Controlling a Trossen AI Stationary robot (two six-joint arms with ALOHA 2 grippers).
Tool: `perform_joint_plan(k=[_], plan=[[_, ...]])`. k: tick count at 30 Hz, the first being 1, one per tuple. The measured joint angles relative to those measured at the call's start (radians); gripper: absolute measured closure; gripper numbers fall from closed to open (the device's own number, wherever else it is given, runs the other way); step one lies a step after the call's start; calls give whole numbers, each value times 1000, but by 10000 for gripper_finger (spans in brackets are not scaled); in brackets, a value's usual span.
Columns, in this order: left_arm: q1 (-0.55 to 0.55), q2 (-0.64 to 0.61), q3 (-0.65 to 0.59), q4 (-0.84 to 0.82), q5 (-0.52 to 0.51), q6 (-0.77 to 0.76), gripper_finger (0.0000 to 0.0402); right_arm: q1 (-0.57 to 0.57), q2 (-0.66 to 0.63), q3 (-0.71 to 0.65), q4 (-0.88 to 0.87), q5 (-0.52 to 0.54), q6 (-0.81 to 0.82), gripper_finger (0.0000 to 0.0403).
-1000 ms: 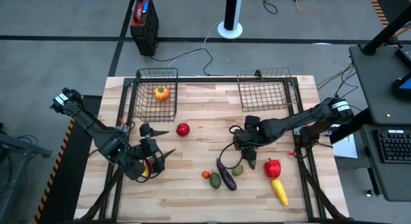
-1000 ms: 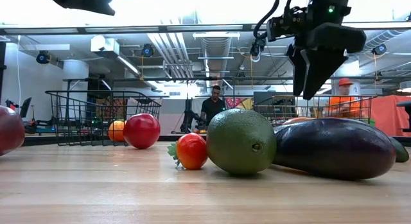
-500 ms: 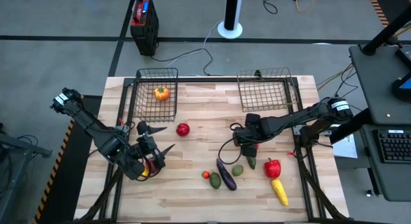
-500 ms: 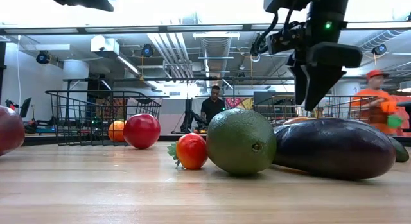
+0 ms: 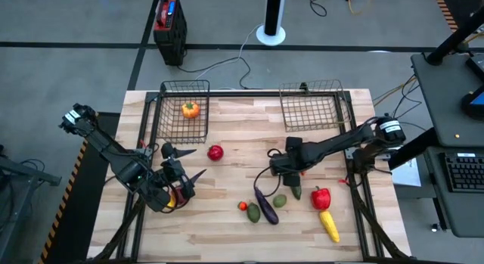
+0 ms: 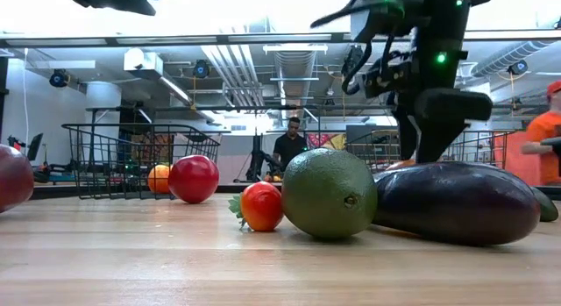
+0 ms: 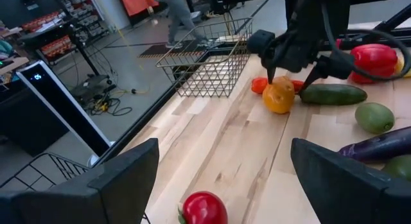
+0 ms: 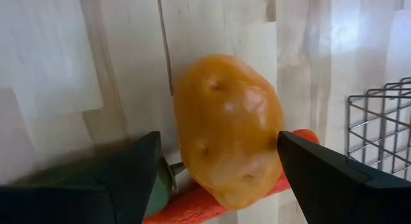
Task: Sort produce into baskets
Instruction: Put the potato into the right wire basket
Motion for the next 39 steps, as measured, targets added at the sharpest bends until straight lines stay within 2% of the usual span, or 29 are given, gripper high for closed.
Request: perform_joint_plan(k=[9, 20, 26, 33, 39], plan=[[0, 0, 0, -2, 0, 0, 68, -5, 49, 1, 20, 16, -26, 103], [0, 0, 0, -3, 0, -4, 68, -17, 46, 2, 34, 1, -32, 157], [0, 0, 0, -2, 0, -8, 68, -17, 17, 16, 34, -24, -23, 158], [0, 13, 0, 8, 0, -13, 68, -17, -40, 122, 61, -41, -39, 155], [0, 16, -1, 16, 0, -13, 68, -59, -49, 295, 50, 57, -94, 154]])
